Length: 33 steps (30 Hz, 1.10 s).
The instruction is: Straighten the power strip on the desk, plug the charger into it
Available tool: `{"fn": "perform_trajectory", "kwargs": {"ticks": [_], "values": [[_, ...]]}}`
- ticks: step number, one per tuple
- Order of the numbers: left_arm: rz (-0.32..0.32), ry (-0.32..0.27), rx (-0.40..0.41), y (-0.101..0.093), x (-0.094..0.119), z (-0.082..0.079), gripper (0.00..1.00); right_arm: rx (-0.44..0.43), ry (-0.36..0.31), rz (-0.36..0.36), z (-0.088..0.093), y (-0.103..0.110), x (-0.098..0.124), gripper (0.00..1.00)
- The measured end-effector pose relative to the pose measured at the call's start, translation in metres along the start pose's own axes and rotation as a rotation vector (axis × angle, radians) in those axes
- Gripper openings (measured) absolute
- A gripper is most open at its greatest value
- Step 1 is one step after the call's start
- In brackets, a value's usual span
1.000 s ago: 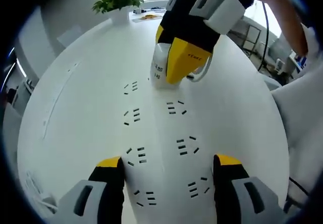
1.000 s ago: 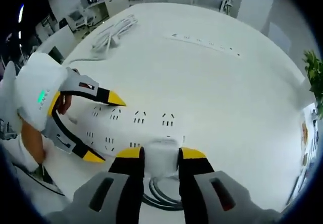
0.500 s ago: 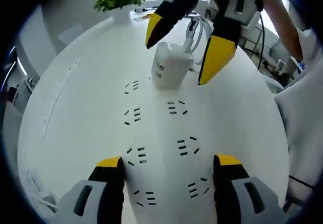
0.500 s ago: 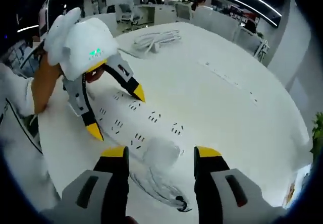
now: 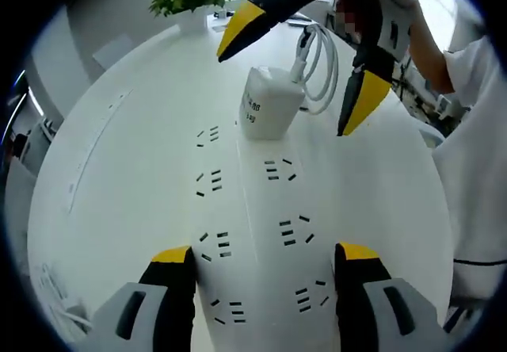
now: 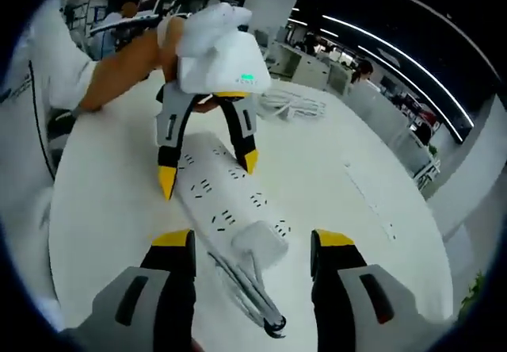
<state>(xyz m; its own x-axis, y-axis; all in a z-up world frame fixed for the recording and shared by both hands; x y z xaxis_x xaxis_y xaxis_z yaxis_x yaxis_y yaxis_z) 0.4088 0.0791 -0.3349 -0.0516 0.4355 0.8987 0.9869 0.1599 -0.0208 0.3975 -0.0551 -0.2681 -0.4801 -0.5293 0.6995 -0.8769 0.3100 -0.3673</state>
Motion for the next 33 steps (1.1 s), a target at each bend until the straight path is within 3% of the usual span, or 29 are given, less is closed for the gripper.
{"fn": "perform_trajectory", "kwargs": {"ticks": [2,4,6,8,10,14,16,20,25,29,33], "values": [[-0.001,0.0,0.001,-0.001,0.0,0.0,0.72,-0.059,0.04,-0.046,0.005,-0.001,-0.001,0.66],[-0.002,0.003,0.002,-0.002,0.0,-0.001,0.72,-0.181,-0.058,-0.055,-0.005,-0.007,-0.007,0.66],[-0.004,0.006,0.004,-0.002,0.0,-0.001,0.72,-0.235,-0.135,-0.077,-0.015,-0.008,-0.014,0.66],[-0.005,0.006,0.007,-0.002,0.0,-0.002,0.72,-0.172,-0.182,-0.038,-0.024,-0.008,-0.015,0.63],[-0.004,0.001,0.006,-0.002,0.0,-0.002,0.72,-0.092,-0.188,-0.022,-0.03,-0.006,-0.015,0.62],[-0.003,0.001,0.005,-0.001,0.001,-0.003,0.72,0.151,-0.043,0.017,-0.023,-0.013,-0.015,0.63],[-0.004,0.002,0.006,0.0,0.001,-0.004,0.72,0.224,0.006,0.008,-0.021,-0.017,-0.013,0.62],[-0.004,0.003,0.005,0.002,0.001,-0.004,0.72,0.467,0.077,-0.128,-0.019,-0.008,-0.012,0.46],[-0.004,0.002,0.005,0.004,0.001,-0.005,0.72,0.512,0.199,-0.138,-0.009,-0.018,-0.022,0.45],[-0.002,-0.002,0.005,0.004,0.001,-0.006,0.72,0.501,0.214,-0.185,-0.007,-0.02,-0.022,0.41],[-0.002,-0.002,0.005,0.004,0.0,-0.006,0.72,0.52,0.227,-0.242,-0.003,-0.013,-0.023,0.3]]}}
Point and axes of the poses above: the point that each gripper's makers call its tool centre point, and the gripper's own axes: x roughly backward along the fingers, y roughly to its left, z roughly out of its underside, the point moved 5 cm from there along x, roughly backward along the fingers, and after that the axes turned 2 degrees about y, right-handed, at the moved point
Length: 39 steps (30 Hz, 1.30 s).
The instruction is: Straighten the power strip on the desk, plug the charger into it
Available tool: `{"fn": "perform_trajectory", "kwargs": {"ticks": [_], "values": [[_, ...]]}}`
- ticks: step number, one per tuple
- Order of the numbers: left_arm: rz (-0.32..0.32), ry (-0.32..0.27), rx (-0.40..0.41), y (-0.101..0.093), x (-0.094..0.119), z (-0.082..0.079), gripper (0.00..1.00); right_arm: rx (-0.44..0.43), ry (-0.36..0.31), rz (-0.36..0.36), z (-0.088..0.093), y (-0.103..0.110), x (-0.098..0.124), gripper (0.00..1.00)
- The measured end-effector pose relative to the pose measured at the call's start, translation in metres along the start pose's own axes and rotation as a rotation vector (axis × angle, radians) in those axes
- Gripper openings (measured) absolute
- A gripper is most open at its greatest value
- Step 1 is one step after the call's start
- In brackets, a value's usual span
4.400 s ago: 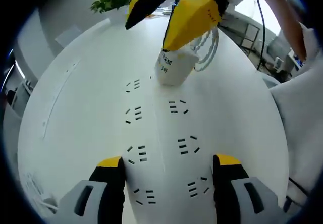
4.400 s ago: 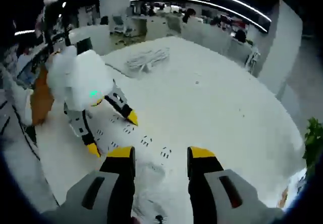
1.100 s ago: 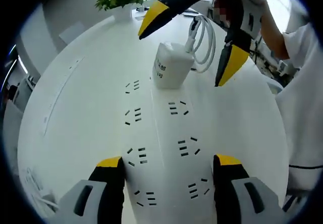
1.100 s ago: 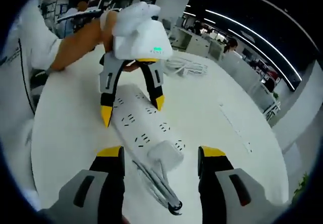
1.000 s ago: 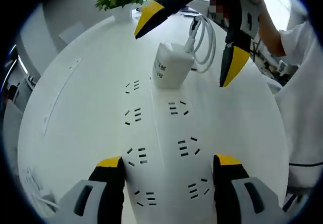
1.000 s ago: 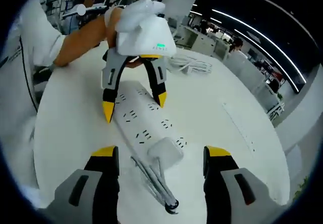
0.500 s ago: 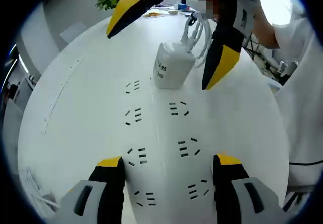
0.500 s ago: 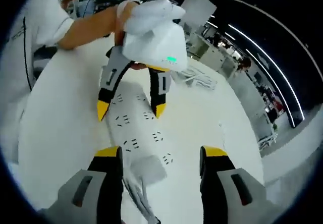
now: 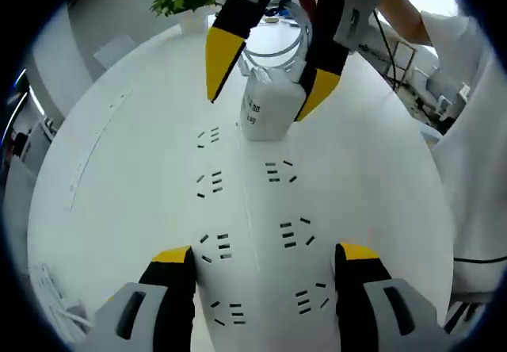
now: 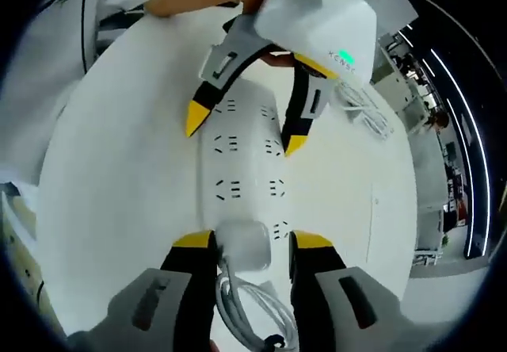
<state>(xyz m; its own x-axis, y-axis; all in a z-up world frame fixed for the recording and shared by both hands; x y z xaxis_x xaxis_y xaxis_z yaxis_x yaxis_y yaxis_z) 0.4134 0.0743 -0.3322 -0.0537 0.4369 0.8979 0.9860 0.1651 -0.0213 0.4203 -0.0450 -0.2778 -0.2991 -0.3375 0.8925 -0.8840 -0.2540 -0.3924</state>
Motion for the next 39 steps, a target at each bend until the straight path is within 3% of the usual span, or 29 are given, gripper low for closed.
{"fn": "perform_trajectory", "kwargs": {"ticks": [10,22,28,39], "values": [[-0.003,-0.006,0.008,-0.002,-0.003,-0.001,0.72,0.039,0.003,-0.017,0.0,0.007,-0.004,0.26],[0.001,-0.017,0.0,-0.004,-0.004,0.001,0.72,-0.017,-0.025,-0.042,0.001,0.009,-0.006,0.26],[0.004,-0.021,-0.005,-0.003,-0.005,0.002,0.72,0.0,-0.006,-0.031,0.0,0.012,-0.007,0.26],[0.02,-0.044,-0.033,-0.001,-0.006,0.001,0.73,-0.051,0.019,-0.007,0.002,0.014,-0.005,0.26]]}}
Point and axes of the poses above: the point that each gripper's makers call its tool centre point, and the gripper's own axes: x roughly backward along the fingers, y roughly to its left, z roughly out of its underside, the point moved 5 cm from there along x, roughly backward along the fingers, and after that the axes turned 2 degrees about y, right-handed, at the moved point
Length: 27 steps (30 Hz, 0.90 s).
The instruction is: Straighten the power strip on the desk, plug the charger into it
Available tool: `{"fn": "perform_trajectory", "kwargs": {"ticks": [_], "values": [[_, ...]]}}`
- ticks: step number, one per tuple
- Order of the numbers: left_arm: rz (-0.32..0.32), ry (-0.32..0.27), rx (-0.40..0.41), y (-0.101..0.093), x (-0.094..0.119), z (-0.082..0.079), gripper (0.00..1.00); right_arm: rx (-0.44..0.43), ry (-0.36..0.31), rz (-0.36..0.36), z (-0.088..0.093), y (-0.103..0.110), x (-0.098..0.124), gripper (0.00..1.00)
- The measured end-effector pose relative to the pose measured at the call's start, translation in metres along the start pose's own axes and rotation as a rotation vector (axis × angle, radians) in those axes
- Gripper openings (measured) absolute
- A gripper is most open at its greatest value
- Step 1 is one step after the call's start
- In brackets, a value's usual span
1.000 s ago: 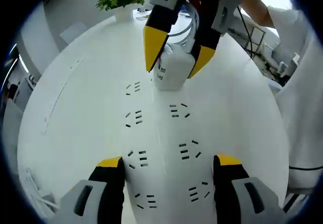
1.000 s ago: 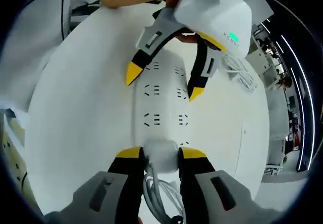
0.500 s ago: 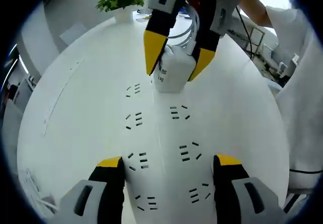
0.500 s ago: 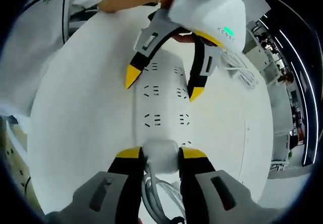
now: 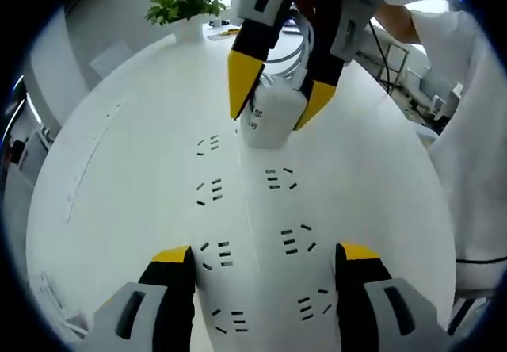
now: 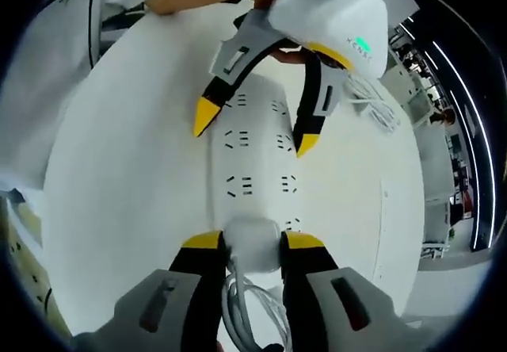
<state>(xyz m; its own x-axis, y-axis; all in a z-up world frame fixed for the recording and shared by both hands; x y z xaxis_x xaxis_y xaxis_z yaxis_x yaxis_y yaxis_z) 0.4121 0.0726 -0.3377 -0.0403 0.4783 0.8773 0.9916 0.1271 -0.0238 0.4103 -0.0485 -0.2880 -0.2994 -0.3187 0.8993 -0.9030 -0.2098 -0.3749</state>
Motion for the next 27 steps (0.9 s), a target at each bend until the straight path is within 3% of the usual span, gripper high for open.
{"fn": "perform_trajectory", "kwargs": {"ticks": [18,27], "values": [[0.029,-0.029,-0.048,-0.001,-0.002,-0.004,0.73,-0.091,-0.015,0.012,0.0,0.007,0.005,0.26],[0.032,-0.033,-0.055,-0.003,-0.001,-0.006,0.72,-0.145,0.03,0.011,-0.003,0.012,0.007,0.26]]}}
Point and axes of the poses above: the point that each gripper's makers call its tool centre point, and the gripper's own axes: x roughly backward along the fingers, y roughly to its left, z roughly out of its underside, the point moved 5 cm from there along x, roughly backward along the fingers, and after that the axes turned 2 degrees about y, right-handed, at the moved point
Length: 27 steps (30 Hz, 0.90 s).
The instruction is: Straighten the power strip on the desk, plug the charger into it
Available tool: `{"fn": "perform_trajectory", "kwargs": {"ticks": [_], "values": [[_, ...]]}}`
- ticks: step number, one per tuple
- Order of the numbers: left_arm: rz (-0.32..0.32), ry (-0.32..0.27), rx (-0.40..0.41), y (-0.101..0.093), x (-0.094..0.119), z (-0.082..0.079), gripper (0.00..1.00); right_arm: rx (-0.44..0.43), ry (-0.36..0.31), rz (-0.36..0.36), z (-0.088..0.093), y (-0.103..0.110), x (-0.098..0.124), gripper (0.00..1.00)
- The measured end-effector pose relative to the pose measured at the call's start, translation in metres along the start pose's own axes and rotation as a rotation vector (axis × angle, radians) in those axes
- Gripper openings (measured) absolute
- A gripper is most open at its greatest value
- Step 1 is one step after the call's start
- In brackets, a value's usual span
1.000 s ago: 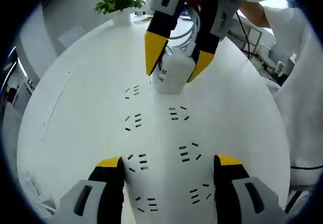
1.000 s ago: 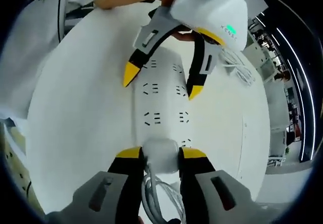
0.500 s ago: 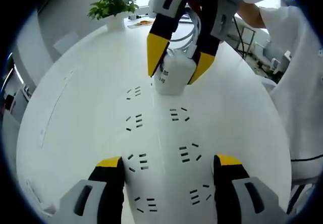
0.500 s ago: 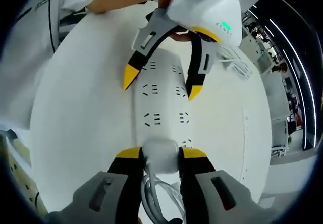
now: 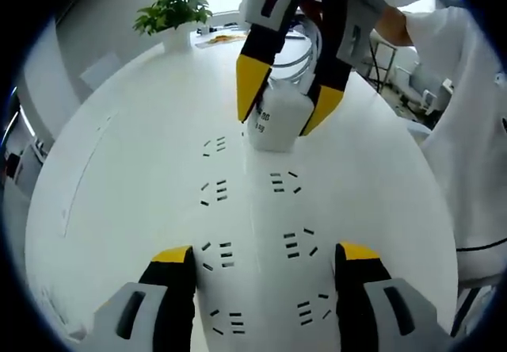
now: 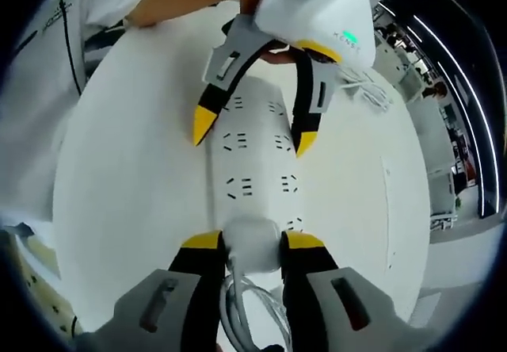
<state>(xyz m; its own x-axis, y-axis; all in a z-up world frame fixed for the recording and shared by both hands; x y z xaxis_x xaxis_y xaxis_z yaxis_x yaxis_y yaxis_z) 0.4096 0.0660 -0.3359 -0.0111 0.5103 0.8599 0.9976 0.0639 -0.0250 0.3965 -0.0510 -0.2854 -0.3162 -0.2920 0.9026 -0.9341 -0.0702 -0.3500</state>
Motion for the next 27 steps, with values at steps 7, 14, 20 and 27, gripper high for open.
{"fn": "perform_trajectory", "kwargs": {"ticks": [7,14,20,27], "values": [[0.008,-0.008,-0.015,-0.002,-0.001,-0.001,0.72,-0.024,-0.003,0.005,0.001,0.008,0.003,0.26],[0.012,-0.004,-0.023,-0.004,-0.002,-0.003,0.72,-0.089,-0.005,0.01,0.0,0.016,0.007,0.26],[0.013,-0.002,-0.025,-0.006,-0.002,-0.004,0.72,-0.126,-0.002,0.011,0.0,0.019,0.008,0.26],[0.015,-0.005,-0.026,-0.006,-0.003,-0.004,0.72,-0.139,-0.014,0.015,0.001,0.02,0.009,0.26]]}}
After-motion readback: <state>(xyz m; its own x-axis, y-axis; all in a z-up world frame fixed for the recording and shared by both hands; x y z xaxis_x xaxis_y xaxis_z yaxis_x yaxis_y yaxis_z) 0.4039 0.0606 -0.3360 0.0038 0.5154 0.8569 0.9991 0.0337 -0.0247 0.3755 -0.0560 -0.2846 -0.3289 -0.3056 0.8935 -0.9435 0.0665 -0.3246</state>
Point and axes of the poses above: the point that each gripper's makers call its tool centre point, and the gripper's own axes: x roughly backward along the fingers, y roughly to its left, z roughly out of its underside, the point moved 5 cm from there along x, roughly backward along the fingers, and after that the axes turned 2 degrees about y, right-handed, at the moved point
